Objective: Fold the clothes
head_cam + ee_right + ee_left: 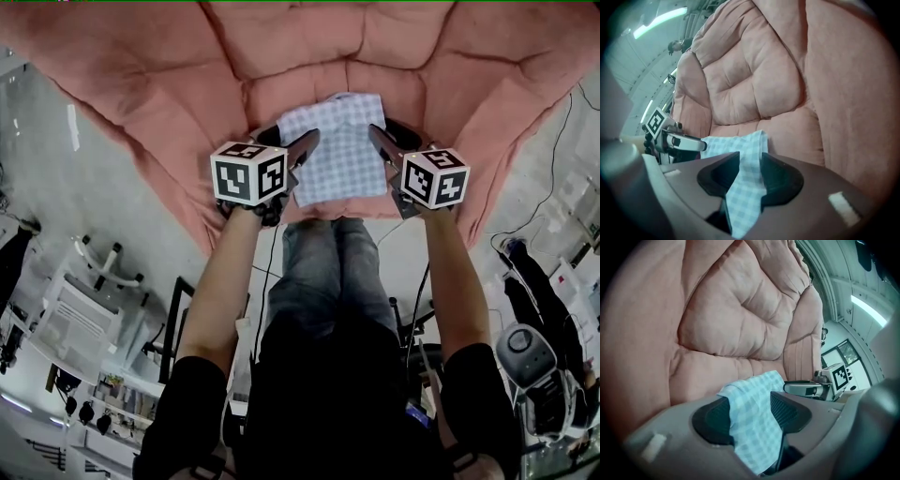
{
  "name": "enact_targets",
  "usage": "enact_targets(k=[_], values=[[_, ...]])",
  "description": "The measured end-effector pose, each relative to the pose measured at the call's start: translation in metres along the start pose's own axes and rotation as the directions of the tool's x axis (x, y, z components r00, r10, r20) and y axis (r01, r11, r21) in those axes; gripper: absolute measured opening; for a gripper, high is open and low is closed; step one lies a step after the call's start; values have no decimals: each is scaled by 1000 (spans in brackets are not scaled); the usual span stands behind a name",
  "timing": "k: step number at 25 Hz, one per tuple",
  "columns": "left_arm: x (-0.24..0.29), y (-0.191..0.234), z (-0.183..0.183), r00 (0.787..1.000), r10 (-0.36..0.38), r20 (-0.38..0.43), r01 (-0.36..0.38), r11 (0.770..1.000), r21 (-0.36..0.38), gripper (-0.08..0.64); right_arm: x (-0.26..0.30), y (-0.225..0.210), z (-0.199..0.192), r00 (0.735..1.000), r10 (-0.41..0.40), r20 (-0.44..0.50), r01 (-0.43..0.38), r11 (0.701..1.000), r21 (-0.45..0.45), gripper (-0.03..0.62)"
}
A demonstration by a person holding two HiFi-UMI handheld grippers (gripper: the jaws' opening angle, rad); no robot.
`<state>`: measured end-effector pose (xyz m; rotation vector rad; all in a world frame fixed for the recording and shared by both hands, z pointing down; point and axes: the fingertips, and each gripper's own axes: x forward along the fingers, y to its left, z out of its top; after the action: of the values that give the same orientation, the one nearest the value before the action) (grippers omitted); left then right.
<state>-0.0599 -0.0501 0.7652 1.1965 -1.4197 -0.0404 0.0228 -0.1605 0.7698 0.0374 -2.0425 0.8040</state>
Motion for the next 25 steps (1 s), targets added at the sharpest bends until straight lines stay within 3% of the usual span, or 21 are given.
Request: enact_targets(k=[5,8,12,20,25], values=[[-1,-4,-4,1000,20,3,-20,1000,4,312,-13,7,8,994,-64,94,74,991,-108,147],[2,-5,-3,1000,15,3,-15,1000,13,328,-13,29,22,988,4,153,19,988,-152,118],[3,-6,-2,1000,3,0,-3,1000,22,328,8,51,13,992,77,97,-61,986,-156,106],[-6,-5,-2,1000,6,-3,-6,1000,21,328,35,21,-6,1000,-25,15,27,993,-117,72],[-18,-3,-6,998,59,16,-59,998,10,327,40,14,-8,998,-60,-4,59,990,-130,72]])
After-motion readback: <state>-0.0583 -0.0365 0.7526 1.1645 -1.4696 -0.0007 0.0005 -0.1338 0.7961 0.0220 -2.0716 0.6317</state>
